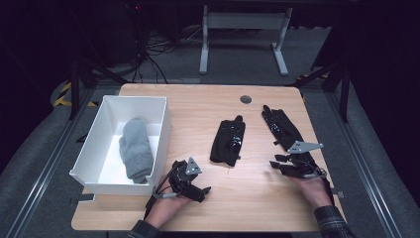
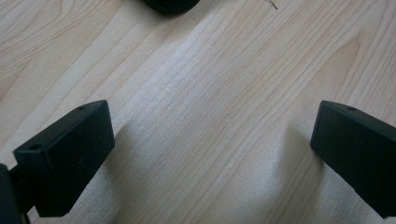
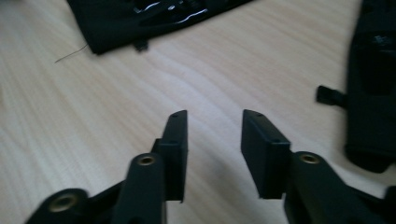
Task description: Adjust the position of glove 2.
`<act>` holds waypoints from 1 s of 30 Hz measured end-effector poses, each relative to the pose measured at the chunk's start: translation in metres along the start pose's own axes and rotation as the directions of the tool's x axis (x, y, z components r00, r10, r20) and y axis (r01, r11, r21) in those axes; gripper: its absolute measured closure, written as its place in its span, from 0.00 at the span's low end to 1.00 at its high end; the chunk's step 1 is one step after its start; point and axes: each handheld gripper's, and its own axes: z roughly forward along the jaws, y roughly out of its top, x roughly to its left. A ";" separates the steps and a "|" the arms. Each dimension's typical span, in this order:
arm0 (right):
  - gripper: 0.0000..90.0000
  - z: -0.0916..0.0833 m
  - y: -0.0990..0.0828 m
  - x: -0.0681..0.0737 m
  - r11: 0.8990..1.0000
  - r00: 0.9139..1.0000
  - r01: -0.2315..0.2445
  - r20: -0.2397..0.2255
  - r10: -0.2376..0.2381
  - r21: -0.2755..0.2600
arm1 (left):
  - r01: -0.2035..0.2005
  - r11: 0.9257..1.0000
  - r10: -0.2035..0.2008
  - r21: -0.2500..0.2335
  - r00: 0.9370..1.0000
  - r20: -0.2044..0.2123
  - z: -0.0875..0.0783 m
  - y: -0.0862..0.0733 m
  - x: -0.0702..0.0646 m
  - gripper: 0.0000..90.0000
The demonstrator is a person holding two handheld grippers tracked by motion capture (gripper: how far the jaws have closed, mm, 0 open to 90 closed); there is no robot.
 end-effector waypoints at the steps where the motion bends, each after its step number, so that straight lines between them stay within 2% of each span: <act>1: 0.80 0.000 0.002 -0.004 1.000 1.000 -0.003 -0.001 0.003 0.000 | -0.002 1.000 0.002 -0.002 1.000 -0.002 0.000 0.000 0.000 0.00; 4: 0.95 -0.002 0.008 -0.017 1.000 1.000 -0.012 0.020 0.013 -0.012 | -0.001 1.000 0.001 -0.003 1.000 0.002 0.000 0.000 0.000 0.01; 6: 1.00 -0.004 0.012 -0.024 0.999 0.999 -0.021 0.034 0.022 -0.028 | 0.000 1.000 0.000 -0.002 1.000 0.002 0.000 0.000 0.000 0.01; 14: 1.00 0.001 0.020 -0.057 0.998 0.994 -0.053 0.098 0.056 -0.042 | -0.001 1.000 0.001 0.000 1.000 -0.001 0.000 0.000 0.000 0.00; 16: 1.00 0.007 0.022 -0.064 0.998 0.992 -0.056 0.112 0.059 -0.033 | 0.001 1.000 -0.001 -0.001 1.000 0.001 0.000 0.000 0.000 0.00; 19: 1.00 0.015 0.022 -0.073 0.996 0.989 -0.065 0.127 0.072 -0.053 | 0.005 1.000 -0.005 -0.001 1.000 0.000 0.000 0.000 0.000 0.00; 21: 1.00 0.022 0.022 -0.080 0.996 0.987 -0.081 0.136 0.084 -0.029 | 0.005 1.000 -0.005 -0.002 1.000 -0.001 0.000 0.000 -0.001 0.00; 25: 1.00 0.030 0.026 -0.088 0.994 0.984 -0.092 0.151 0.098 -0.051 | 0.004 1.000 -0.004 -0.002 1.000 -0.003 0.000 0.000 0.000 0.00; 29: 1.00 0.040 0.025 -0.091 0.996 0.987 -0.093 0.134 0.093 -0.008 | 0.003 1.000 -0.003 -0.004 1.000 -0.004 0.000 0.000 0.000 0.00; 30: 1.00 0.045 0.023 -0.090 0.996 0.987 -0.087 0.138 0.083 0.024 | 0.002 1.000 -0.002 -0.004 1.000 -0.004 0.000 0.000 0.000 0.00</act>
